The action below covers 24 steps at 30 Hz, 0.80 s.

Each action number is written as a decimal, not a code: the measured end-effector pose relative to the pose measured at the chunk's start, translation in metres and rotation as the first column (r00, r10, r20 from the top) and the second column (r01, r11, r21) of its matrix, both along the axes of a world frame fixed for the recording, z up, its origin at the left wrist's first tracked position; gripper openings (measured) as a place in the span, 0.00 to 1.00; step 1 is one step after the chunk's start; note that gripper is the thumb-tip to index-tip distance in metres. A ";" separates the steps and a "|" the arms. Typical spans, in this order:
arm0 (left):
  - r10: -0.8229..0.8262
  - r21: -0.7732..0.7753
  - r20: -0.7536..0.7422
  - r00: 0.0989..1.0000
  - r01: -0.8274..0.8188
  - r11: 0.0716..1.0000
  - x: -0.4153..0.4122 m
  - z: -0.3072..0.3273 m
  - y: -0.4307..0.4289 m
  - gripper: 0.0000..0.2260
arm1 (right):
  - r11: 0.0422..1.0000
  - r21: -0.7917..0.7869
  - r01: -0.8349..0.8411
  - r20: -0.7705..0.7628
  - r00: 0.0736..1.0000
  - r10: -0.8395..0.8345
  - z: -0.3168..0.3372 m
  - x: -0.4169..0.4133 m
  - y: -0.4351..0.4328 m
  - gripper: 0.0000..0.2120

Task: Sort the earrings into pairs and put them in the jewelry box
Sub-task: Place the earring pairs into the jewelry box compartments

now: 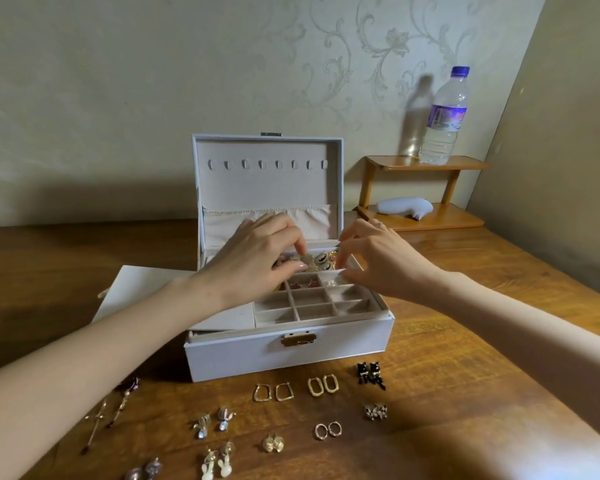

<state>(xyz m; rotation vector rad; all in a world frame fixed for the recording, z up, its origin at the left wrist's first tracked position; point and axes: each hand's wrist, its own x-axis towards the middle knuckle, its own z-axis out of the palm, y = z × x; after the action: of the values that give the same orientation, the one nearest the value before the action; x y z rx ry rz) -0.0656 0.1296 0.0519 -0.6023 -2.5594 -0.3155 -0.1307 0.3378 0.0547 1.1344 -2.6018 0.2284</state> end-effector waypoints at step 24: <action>0.349 -0.063 0.118 0.930 -0.343 0.937 0.188 -0.028 -0.126 0.08 | 0.774 0.143 -0.617 -0.136 0.762 0.633 -0.028 0.138 -0.123 0.06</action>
<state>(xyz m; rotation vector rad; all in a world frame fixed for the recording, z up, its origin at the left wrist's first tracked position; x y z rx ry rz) 0.1222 0.0033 0.0242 -0.1378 -2.7380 -0.1828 0.0070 0.2146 0.0267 1.9411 -2.0036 0.1364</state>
